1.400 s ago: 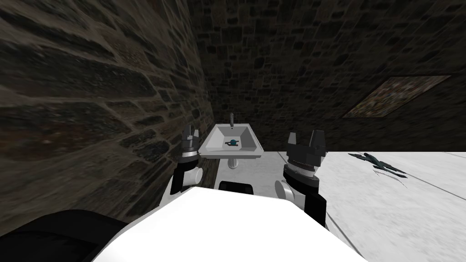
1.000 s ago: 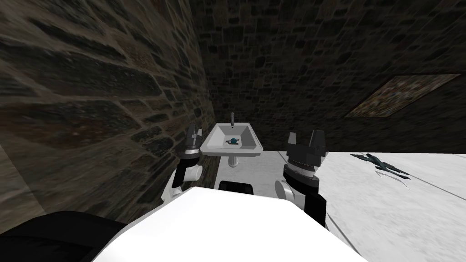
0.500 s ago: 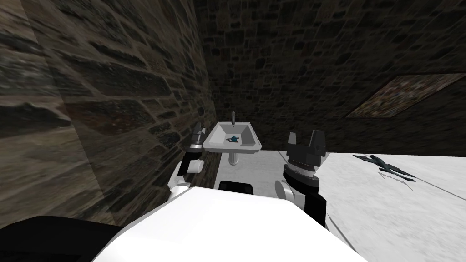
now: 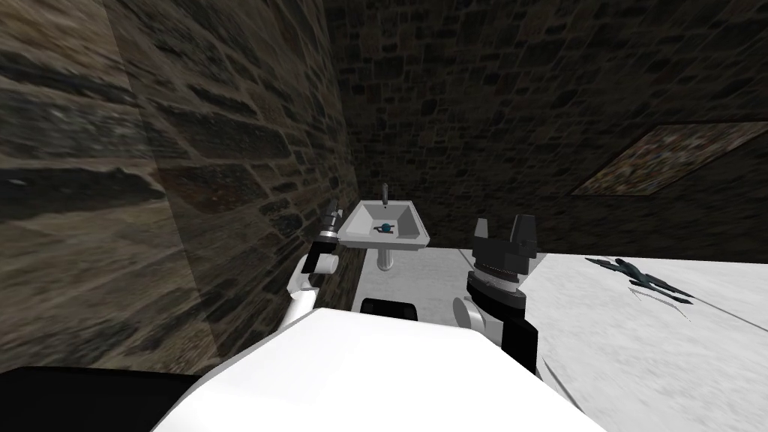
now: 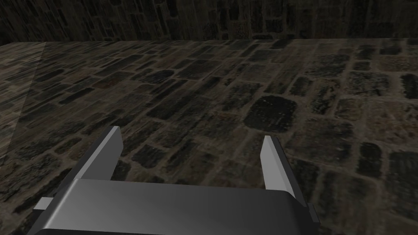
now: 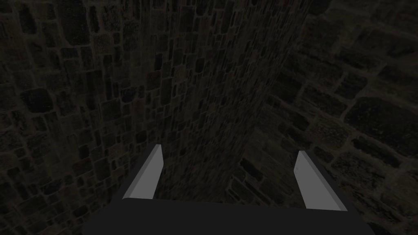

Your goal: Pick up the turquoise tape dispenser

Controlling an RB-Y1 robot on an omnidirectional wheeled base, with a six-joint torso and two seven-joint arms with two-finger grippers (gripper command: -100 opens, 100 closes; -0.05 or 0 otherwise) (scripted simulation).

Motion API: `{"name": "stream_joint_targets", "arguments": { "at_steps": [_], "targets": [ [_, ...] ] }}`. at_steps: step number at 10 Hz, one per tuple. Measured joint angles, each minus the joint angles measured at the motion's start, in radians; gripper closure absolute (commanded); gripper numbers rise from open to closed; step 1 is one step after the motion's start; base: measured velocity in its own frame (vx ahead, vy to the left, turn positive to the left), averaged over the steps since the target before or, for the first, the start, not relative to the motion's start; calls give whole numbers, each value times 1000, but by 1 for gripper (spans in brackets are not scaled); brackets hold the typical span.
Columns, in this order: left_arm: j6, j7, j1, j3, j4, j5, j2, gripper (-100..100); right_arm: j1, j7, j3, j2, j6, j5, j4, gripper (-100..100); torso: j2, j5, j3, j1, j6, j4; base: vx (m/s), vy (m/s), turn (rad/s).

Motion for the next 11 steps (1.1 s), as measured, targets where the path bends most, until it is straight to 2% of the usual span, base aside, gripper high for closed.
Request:
{"name": "stream_joint_targets", "arguments": {
  "at_steps": [4,11],
  "targets": [
    [77,20,-95,15,89,3,12,-100,0,0,0,0,0,0,0,0,-2,0,-1,1,0,0,-36,-18,27],
    [259,74,-289,45,278,9,25,-100,0,0,0,0,0,0,0,0,-3,0,-2,0,0,-1,-29,-27,30]
  ]
}}
